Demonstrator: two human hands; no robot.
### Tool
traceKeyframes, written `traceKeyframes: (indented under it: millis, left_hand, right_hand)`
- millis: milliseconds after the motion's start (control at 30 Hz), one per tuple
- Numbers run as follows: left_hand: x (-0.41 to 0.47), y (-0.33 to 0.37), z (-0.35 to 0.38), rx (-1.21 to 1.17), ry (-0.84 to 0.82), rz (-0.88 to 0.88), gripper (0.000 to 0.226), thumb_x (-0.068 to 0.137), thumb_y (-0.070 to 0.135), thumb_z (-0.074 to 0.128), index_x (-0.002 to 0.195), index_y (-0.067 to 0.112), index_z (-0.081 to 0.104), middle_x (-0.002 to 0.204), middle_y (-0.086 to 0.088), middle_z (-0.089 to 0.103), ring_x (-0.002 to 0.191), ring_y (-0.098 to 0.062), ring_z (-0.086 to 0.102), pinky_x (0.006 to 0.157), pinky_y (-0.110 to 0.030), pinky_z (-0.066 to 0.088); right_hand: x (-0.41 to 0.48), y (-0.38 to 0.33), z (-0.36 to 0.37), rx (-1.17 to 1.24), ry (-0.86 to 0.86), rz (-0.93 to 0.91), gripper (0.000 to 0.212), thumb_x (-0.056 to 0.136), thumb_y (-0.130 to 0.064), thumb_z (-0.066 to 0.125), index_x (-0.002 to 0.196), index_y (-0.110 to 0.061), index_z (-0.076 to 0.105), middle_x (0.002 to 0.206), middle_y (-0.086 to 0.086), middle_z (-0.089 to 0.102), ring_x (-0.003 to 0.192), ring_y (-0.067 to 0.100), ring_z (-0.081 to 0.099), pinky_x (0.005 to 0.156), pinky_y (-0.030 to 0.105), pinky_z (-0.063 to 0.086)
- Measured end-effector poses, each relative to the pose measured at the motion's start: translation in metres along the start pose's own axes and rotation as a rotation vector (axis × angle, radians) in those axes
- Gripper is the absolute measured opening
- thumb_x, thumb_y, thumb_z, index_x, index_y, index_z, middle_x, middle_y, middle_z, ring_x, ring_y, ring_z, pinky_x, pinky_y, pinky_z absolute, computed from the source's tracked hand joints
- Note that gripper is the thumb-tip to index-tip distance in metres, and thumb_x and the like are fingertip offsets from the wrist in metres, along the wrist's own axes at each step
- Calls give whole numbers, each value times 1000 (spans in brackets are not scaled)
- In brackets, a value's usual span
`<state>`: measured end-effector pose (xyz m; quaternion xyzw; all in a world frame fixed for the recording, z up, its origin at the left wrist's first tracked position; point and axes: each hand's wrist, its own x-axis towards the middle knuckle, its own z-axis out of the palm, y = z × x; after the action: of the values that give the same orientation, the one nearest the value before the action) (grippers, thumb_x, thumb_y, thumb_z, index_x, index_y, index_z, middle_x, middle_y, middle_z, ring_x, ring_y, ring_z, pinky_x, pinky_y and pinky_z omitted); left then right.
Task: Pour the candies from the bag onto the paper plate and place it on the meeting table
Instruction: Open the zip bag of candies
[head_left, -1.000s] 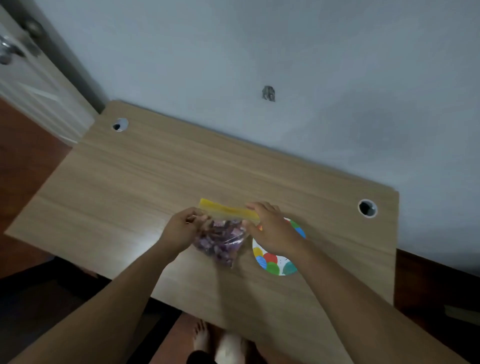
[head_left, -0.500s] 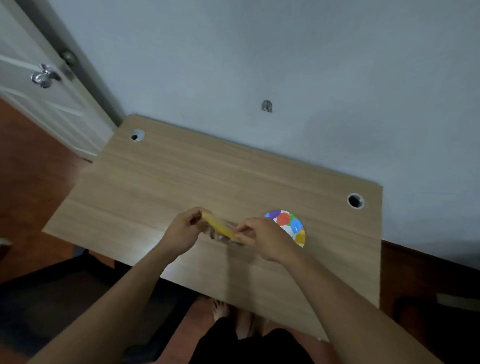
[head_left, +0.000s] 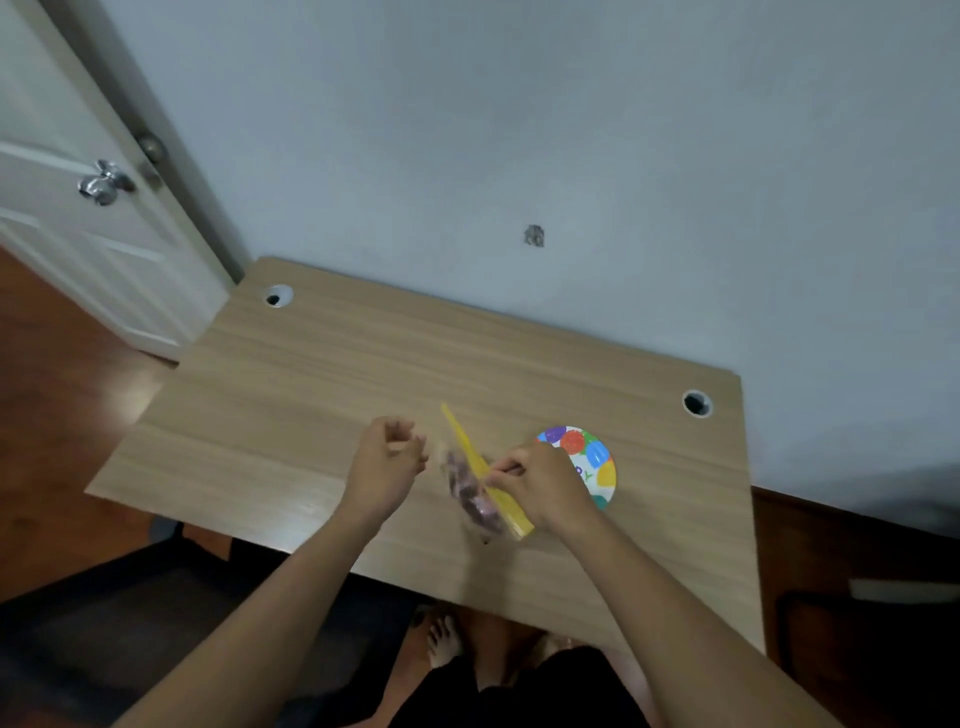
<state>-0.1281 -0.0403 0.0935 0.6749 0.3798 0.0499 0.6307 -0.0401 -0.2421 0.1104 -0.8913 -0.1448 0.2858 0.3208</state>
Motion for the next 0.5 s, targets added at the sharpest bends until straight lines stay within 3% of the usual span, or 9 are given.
traceKeyframes:
  millis: [100,200,300,367,500]
  left_hand:
    - [-24,9,8,-76,-147,-152,28,102,34,71,102,7,65,106,-17,69,85,-24,75,92,-48,66]
    - [-48,20,18,-124,-398,-265,38,99,47,73,100,9,72,97,-5,80,98,-26,80,97,-44,65]
    - [-48,13,25,-283,-405,-331,27,97,34,78,96,8,71,98,-13,81,98,-30,80,94,-40,66]
    - [-45,5,26,-347,-408,-363,20,96,24,79,94,6,74,98,-19,79,89,-26,77,88,-35,67]
    - [-39,-10,25,-439,-402,-398,13,96,13,77,94,0,77,95,-22,77,80,-24,76,85,-34,67]
  right_hand:
    - [-3,1,1,49,-13,43,15,83,-36,88,86,-22,82,86,-3,81,90,17,76,80,32,56]
    - [-7,5,-1,120,-53,73,26,79,-40,93,89,-18,83,87,1,83,85,19,77,76,31,54]
    - [-17,8,-6,249,-126,96,42,69,-50,95,89,-16,81,79,0,81,71,14,70,73,33,52]
    - [-23,11,-9,346,-160,97,47,66,-53,95,89,-15,80,88,7,85,80,18,77,79,38,58]
    - [-36,13,-11,522,-189,95,22,91,-30,86,93,-13,72,77,0,79,69,13,72,68,26,55]
